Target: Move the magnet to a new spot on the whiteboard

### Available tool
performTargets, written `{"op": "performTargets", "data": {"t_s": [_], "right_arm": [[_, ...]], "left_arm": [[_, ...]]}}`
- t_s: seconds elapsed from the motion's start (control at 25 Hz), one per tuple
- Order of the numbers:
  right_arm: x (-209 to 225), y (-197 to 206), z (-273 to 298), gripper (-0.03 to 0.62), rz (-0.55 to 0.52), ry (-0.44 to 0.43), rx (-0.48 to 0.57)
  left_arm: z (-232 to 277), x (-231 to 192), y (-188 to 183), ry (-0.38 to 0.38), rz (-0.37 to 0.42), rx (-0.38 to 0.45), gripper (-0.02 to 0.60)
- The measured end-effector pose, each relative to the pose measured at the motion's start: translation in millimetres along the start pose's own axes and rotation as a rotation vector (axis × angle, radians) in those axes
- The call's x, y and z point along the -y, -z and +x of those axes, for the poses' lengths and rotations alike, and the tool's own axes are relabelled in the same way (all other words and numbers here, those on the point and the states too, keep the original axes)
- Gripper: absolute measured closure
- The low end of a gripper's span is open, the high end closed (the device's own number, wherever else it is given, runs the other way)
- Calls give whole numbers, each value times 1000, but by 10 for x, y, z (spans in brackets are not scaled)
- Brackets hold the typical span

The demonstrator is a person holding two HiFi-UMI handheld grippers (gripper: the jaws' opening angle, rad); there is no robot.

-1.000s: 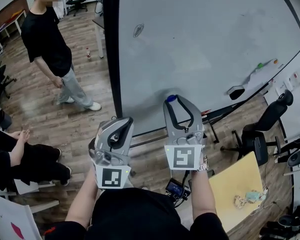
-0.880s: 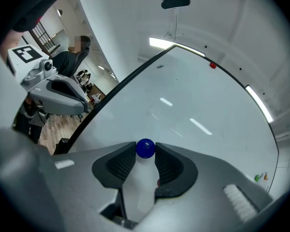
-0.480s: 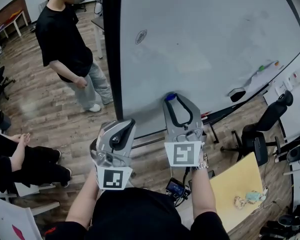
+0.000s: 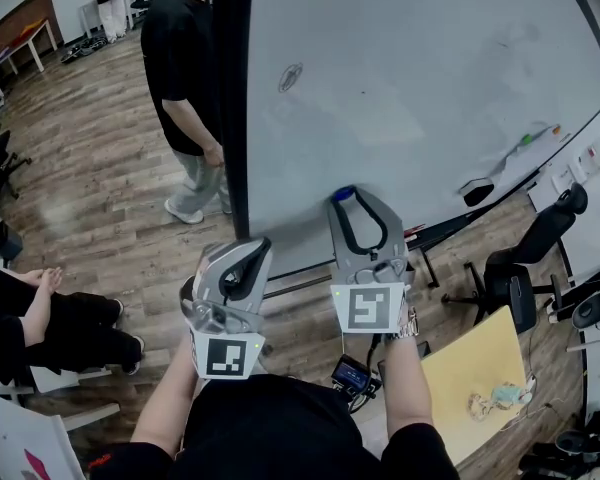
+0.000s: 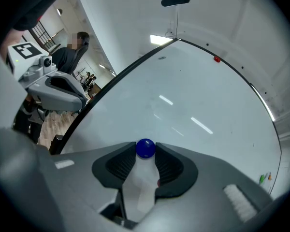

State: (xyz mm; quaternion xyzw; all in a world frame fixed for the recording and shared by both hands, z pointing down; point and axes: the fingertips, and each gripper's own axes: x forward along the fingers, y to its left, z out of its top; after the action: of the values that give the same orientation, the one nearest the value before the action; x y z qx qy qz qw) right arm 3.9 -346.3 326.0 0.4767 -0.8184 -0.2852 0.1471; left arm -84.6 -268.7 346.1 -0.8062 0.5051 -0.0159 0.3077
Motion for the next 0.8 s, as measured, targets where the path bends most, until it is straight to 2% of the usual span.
{"op": "performTargets", "data": {"t_s": [0.24, 0.32, 0.4, 0.68, 0.8], "right_arm": [[-20, 27, 8, 460, 50, -7, 5], [-52, 68, 5, 423, 46, -27, -17], [-65, 93, -2, 416, 45, -32, -25], [-34, 105, -86, 419, 41, -16, -27], [21, 90, -143, 454, 49, 4, -19]], "left_arm": [[14, 17, 14, 9, -1, -5, 581], [39, 14, -46, 16, 17, 8, 581], [54, 23, -79, 20, 26, 19, 581], [23, 89, -60, 20, 8, 8, 581], [23, 113, -75, 22, 8, 4, 581]]}}
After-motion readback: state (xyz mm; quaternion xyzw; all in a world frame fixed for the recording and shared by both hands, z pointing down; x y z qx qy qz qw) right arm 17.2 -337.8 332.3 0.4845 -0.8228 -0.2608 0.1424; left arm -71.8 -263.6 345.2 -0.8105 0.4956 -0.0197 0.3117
